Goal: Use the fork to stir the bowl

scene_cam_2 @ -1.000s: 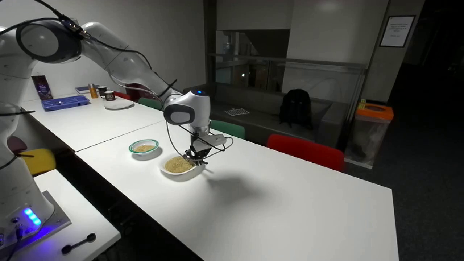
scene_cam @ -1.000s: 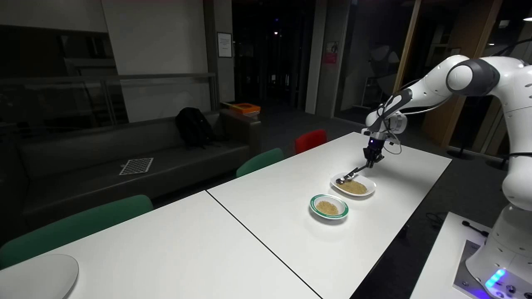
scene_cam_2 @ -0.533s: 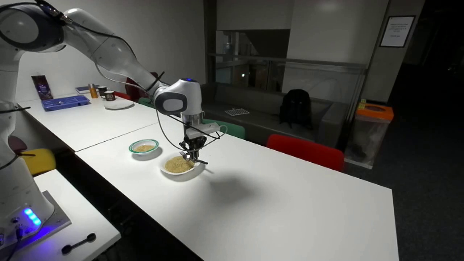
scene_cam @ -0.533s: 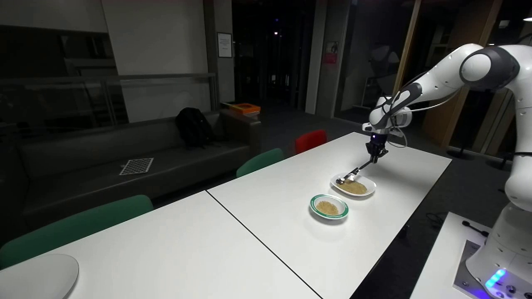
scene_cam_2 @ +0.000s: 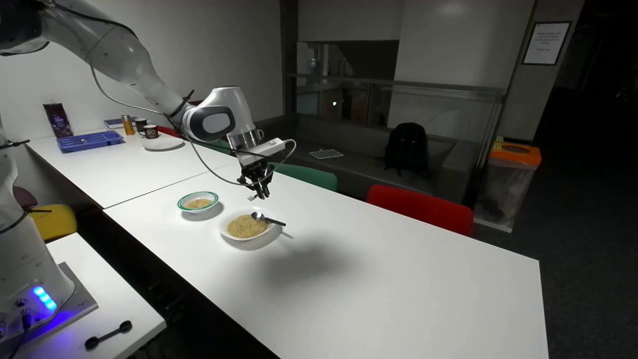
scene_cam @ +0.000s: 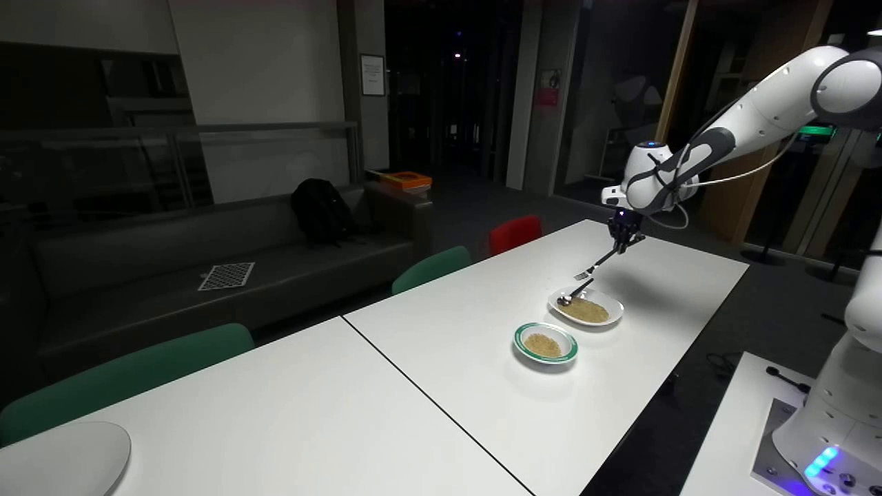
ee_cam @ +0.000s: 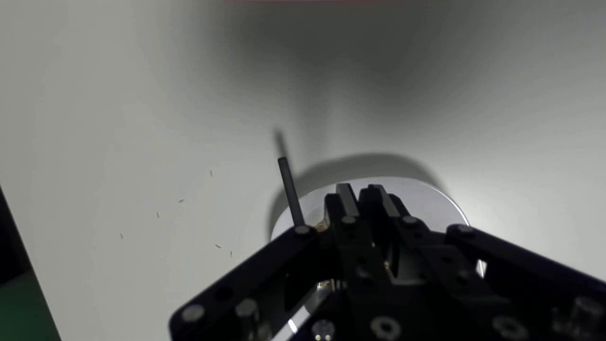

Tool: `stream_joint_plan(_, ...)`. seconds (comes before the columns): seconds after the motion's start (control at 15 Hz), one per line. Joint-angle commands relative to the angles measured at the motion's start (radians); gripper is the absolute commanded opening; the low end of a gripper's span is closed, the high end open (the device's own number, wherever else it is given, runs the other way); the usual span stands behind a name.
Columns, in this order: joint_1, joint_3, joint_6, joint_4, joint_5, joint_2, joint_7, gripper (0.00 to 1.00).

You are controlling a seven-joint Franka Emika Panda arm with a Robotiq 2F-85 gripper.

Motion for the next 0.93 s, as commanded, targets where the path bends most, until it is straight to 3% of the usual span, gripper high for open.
stream_joint_plan(0.0,0.135,-0.128,0.082,-0.09,-0.281,-0.082,0.246,0.03)
stream_joint_plan(0.07,0.175,-0.163,0.066,-0.079,-0.368,-0.079,0.322,0.03)
stream_joint_plan(0.2,0.201,-0.172,0.022,-0.078,-0.537,-0.083,0.485,0.03)
stream_joint_plan(0.27,0.159,-0.117,-0.016,-0.081,-0.589,-0.088,0.545,0.03)
stream_joint_plan(0.33,0.124,-0.093,0.018,-0.05,-0.503,-0.048,0.453,0.11)
stream_joint_plan(0.47,0.126,-0.083,-0.001,-0.055,-0.555,-0.048,0.517,0.11)
stream_joint_plan(0.87,0.126,-0.081,-0.007,-0.055,-0.556,-0.048,0.52,0.11)
